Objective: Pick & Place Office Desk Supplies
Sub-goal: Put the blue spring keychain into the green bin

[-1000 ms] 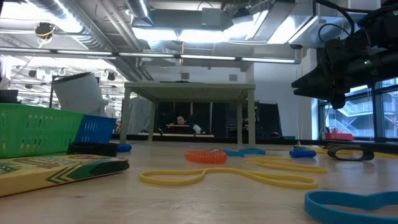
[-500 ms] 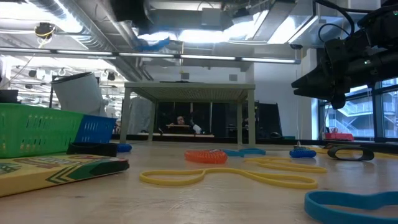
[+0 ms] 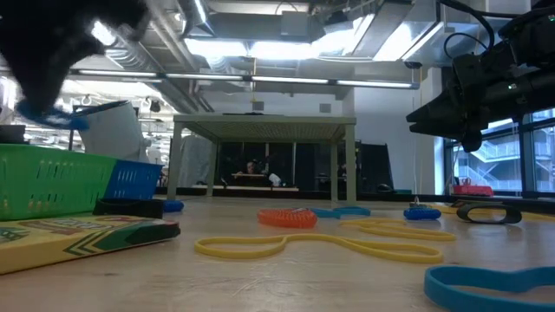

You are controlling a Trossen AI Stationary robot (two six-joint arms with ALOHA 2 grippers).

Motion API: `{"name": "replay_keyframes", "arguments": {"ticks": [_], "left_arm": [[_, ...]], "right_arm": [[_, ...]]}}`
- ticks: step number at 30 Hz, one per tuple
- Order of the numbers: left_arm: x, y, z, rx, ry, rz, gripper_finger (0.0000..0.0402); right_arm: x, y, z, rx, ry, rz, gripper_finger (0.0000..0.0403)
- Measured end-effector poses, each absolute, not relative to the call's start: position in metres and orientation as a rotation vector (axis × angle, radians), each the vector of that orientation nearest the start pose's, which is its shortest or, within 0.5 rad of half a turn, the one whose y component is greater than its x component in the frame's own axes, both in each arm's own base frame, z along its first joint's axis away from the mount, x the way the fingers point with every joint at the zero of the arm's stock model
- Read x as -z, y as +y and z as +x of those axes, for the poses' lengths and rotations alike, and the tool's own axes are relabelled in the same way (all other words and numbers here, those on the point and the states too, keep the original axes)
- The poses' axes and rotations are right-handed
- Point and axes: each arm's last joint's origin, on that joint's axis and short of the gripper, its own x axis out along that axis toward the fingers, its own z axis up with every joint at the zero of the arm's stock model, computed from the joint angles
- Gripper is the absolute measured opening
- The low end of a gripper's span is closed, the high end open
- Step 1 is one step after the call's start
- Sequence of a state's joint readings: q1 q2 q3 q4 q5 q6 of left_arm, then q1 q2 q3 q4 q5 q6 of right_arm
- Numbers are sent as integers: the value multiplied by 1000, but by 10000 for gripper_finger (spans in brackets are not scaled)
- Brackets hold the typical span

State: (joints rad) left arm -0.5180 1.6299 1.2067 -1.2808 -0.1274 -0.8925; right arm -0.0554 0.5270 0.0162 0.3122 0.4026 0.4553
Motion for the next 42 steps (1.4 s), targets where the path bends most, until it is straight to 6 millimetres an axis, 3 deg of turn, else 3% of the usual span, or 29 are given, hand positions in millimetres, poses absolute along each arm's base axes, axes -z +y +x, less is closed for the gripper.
{"name": "replay_keyframes", "arguments": {"ticks": [11, 26, 35, 42], "left_arm": [[-192, -127, 225, -408, 1662, -194, 22], [-190, -125, 225, -487, 1649, -268, 77], [-212, -122, 239, -445, 1666, -355, 103], [-237, -107, 266, -489, 1454, -375, 104]], "right_arm": [[-150, -18, 127, 493, 90, 411, 146], [-150, -18, 127, 492, 90, 411, 146], [-150, -18, 127, 492, 90, 411, 146], [-150, -18, 127, 493, 89, 411, 146]]}}
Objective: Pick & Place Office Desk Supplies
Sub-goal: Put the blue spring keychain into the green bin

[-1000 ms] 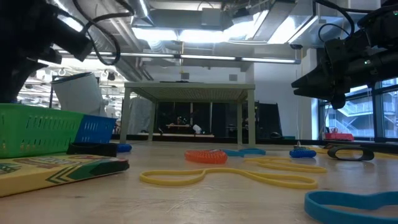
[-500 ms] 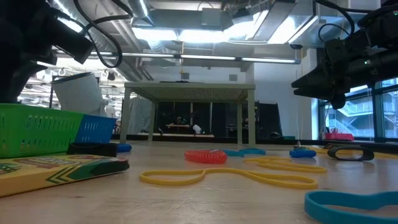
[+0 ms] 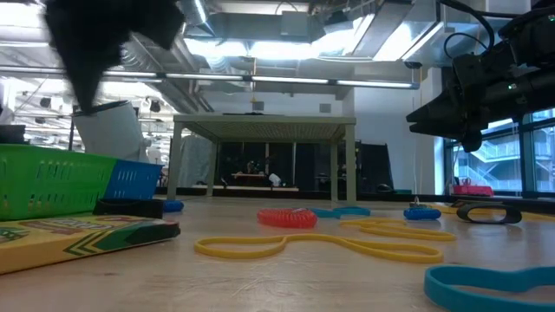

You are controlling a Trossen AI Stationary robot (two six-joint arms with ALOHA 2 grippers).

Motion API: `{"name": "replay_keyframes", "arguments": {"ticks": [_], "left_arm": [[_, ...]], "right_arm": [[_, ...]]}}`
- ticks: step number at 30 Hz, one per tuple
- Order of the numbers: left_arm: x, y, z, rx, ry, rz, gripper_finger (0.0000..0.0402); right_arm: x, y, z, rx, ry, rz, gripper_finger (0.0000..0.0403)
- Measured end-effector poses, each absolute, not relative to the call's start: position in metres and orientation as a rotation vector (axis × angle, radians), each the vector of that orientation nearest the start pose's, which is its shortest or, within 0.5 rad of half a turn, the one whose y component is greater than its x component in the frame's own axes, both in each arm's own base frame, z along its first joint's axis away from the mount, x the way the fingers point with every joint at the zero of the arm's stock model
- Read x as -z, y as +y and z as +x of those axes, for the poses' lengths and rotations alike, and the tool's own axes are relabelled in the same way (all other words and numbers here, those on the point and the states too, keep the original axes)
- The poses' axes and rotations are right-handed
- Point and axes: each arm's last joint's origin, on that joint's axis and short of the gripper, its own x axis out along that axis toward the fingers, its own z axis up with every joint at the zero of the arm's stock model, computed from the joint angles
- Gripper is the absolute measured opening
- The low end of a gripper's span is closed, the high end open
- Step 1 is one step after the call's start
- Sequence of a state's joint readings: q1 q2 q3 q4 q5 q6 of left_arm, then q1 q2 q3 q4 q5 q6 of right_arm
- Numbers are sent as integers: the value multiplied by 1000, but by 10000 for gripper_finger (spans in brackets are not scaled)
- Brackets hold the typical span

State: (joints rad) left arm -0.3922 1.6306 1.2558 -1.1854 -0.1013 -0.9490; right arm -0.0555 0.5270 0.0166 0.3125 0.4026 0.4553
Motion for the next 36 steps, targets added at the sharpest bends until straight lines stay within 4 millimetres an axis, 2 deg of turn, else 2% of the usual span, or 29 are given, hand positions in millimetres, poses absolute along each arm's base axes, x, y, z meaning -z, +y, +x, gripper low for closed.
{"name": "replay_keyframes", "arguments": {"ticks": [4, 9, 18, 28, 36], "left_arm": [[-239, -96, 282, -494, 1304, -340, 108], [-231, -78, 298, -531, 1273, -399, 117], [-196, -54, 318, -548, 1395, -402, 134], [-145, -47, 332, -525, 1566, -343, 141], [-132, -47, 336, -485, 1613, -292, 141]], "right_arm": [[-150, -18, 127, 493, 90, 411, 146], [-150, -18, 127, 493, 89, 411, 146], [-150, -18, 127, 492, 89, 411, 146], [-150, -18, 127, 492, 90, 411, 146], [-150, -18, 127, 492, 90, 411, 146]]}}
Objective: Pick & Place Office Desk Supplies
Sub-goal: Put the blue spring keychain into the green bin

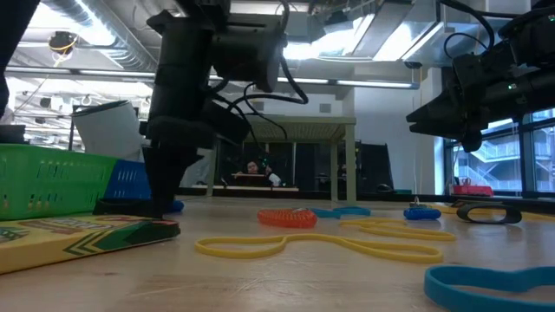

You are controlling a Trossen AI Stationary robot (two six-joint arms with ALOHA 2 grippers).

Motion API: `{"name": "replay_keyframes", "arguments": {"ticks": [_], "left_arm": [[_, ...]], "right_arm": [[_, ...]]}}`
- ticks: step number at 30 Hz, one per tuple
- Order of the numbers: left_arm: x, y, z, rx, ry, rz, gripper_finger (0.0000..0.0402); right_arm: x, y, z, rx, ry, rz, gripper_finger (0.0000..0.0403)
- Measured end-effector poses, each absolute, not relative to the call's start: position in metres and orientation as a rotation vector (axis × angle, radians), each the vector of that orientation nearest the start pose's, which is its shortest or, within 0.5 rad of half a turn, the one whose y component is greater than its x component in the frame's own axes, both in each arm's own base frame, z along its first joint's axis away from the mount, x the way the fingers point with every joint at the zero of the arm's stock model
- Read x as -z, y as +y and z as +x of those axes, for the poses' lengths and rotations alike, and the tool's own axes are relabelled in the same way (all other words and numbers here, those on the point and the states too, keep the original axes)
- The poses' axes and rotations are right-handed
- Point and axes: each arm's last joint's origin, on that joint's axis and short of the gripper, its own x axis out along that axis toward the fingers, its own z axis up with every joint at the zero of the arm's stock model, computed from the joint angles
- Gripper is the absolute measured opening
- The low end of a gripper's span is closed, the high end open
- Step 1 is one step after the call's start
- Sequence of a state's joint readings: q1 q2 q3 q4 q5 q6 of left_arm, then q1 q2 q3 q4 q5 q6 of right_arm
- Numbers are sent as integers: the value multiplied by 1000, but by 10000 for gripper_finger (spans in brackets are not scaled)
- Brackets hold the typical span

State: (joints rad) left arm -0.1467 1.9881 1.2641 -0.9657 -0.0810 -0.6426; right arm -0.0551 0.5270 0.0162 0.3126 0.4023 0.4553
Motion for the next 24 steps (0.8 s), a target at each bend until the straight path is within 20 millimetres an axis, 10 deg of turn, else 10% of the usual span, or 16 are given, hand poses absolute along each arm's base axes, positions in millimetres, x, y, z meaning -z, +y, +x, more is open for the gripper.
{"name": "replay_keyframes", "arguments": {"ticks": [16, 24], "left_arm": [[-132, -48, 342, -475, 1525, -265, 14], [-162, -46, 352, -464, 1269, -281, 22]], "right_arm": [[-150, -18, 127, 492, 90, 411, 146], [-150, -18, 127, 492, 90, 411, 146]]}}
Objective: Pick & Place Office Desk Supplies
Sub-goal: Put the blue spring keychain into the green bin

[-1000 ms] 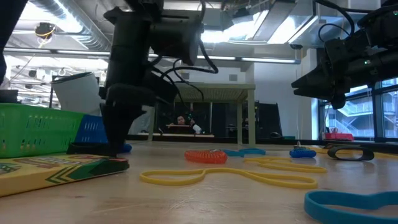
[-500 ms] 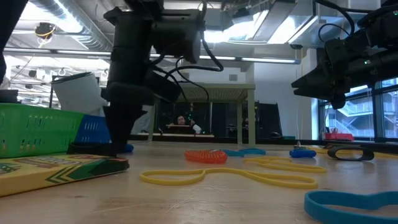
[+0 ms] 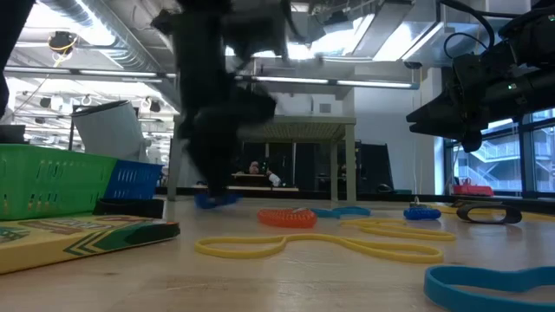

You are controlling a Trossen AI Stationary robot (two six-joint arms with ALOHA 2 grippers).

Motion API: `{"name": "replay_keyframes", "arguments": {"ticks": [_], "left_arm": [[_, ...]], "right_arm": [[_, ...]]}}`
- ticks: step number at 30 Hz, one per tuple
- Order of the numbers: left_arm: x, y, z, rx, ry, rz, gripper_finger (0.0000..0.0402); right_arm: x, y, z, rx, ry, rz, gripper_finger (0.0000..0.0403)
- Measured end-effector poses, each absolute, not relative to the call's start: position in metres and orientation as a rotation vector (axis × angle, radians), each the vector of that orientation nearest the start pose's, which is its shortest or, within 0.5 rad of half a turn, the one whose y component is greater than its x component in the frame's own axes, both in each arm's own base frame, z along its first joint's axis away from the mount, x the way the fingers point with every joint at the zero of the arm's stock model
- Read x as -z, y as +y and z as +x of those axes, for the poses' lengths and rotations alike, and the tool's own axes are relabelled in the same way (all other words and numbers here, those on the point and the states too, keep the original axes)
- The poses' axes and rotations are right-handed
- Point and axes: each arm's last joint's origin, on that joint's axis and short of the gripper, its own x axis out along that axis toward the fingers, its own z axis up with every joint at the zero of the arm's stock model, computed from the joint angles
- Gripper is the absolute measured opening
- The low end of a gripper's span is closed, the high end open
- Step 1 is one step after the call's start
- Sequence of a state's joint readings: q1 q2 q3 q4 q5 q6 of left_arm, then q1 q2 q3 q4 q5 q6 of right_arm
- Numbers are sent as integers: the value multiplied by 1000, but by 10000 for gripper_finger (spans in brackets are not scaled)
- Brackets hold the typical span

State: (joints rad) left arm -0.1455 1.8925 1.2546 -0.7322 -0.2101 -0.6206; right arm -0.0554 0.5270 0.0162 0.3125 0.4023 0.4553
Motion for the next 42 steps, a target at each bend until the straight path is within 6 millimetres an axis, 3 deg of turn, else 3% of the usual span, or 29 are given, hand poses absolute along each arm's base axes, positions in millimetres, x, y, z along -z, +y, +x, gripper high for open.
{"name": "replay_keyframes", "arguments": {"ticks": [6, 14, 21, 32, 38, 42], "left_arm": [[-217, -53, 370, -264, 871, -293, 19], [-293, -78, 380, -4, 290, -100, 18], [-317, -102, 377, 88, 67, 41, 18], [-309, -112, 372, 40, 157, 21, 18], [-280, -109, 363, -30, 460, -167, 18], [-263, -106, 345, -67, 735, -295, 18]], "right_arm": [[-150, -18, 127, 493, 90, 411, 146], [-150, -18, 127, 492, 89, 411, 146], [-150, -18, 127, 492, 90, 411, 146], [-150, -18, 127, 493, 90, 411, 146], [-150, -18, 127, 492, 89, 411, 146], [-150, -18, 127, 493, 90, 411, 146]]}}
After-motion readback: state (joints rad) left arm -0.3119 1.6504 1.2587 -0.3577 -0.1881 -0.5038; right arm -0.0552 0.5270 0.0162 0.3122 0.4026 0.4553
